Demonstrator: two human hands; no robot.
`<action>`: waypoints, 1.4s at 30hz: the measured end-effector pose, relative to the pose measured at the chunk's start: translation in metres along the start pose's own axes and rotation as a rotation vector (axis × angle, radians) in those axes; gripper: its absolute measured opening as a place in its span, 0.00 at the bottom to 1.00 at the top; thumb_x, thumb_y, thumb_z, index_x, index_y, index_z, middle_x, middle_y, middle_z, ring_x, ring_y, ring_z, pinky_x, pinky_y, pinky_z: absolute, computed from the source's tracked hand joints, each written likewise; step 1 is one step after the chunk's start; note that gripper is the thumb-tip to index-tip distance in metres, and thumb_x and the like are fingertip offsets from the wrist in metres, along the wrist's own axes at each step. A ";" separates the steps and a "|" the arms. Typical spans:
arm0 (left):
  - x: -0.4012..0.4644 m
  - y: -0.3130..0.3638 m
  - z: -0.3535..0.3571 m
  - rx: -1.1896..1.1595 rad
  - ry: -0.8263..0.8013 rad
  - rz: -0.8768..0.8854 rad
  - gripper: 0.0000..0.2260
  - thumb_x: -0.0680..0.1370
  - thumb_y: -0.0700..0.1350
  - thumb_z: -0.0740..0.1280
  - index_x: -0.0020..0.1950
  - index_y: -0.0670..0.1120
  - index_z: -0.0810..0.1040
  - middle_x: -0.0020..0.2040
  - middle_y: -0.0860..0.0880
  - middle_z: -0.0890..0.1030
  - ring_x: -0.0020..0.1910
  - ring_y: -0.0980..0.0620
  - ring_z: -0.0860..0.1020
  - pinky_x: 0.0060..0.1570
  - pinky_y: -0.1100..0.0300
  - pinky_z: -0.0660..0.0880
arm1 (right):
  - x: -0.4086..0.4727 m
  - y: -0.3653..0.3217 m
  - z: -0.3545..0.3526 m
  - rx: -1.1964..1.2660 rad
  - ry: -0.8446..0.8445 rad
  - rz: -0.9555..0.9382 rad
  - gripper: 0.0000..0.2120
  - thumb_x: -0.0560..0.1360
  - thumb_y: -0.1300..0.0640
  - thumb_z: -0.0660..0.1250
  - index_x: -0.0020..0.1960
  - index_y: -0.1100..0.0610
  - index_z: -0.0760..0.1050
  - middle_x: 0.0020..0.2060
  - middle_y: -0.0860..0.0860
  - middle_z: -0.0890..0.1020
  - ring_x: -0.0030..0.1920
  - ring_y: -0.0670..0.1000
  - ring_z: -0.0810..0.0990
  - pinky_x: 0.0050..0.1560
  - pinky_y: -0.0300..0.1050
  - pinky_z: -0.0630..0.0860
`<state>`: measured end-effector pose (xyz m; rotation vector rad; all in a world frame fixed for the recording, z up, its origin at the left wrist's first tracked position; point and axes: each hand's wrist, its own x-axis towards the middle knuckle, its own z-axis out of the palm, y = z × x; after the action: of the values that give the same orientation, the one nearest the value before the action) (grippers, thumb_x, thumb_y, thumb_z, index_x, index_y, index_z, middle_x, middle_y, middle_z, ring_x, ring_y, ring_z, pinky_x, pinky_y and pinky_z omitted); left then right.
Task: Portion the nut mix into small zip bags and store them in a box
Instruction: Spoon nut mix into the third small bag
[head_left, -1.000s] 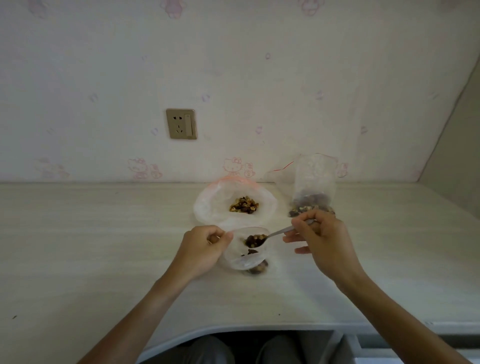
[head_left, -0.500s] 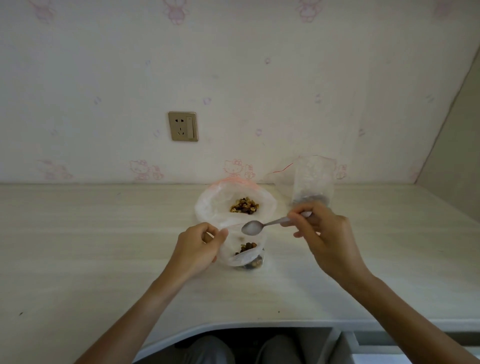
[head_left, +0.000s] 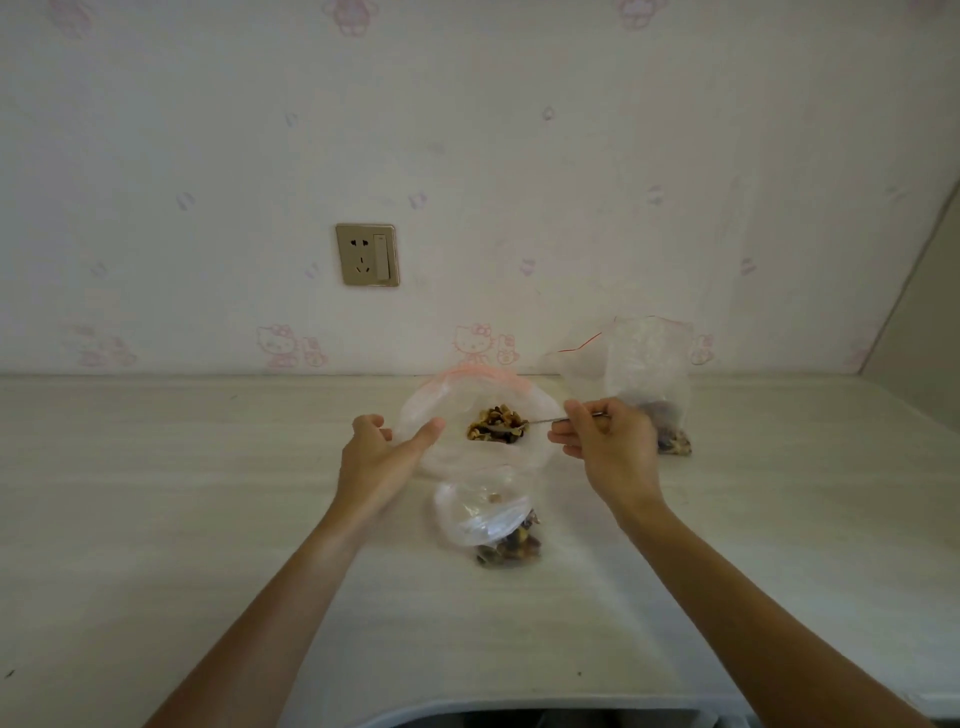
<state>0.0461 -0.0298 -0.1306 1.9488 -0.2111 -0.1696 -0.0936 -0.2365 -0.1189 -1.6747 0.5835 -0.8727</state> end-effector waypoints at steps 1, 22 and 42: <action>0.004 0.003 0.003 -0.030 -0.014 -0.008 0.43 0.70 0.67 0.76 0.76 0.47 0.65 0.61 0.52 0.76 0.57 0.50 0.79 0.56 0.53 0.77 | 0.001 0.004 0.006 -0.047 -0.015 -0.005 0.08 0.82 0.53 0.68 0.46 0.56 0.80 0.35 0.48 0.87 0.38 0.46 0.87 0.48 0.52 0.86; 0.024 -0.003 0.036 -0.088 0.121 0.359 0.11 0.79 0.49 0.73 0.42 0.44 0.79 0.36 0.46 0.81 0.32 0.56 0.75 0.31 0.64 0.69 | 0.015 0.049 0.044 -0.184 0.050 0.038 0.04 0.80 0.49 0.69 0.46 0.45 0.77 0.36 0.39 0.85 0.40 0.43 0.86 0.47 0.55 0.85; 0.021 -0.005 0.037 -0.137 0.168 0.476 0.08 0.79 0.36 0.69 0.53 0.48 0.83 0.45 0.53 0.85 0.43 0.59 0.82 0.40 0.70 0.74 | 0.015 0.032 0.029 0.091 0.023 0.167 0.05 0.81 0.56 0.69 0.51 0.57 0.80 0.41 0.49 0.88 0.34 0.51 0.88 0.35 0.42 0.76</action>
<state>0.0586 -0.0655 -0.1495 1.7139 -0.5284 0.2838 -0.0592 -0.2394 -0.1498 -1.5126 0.6799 -0.7868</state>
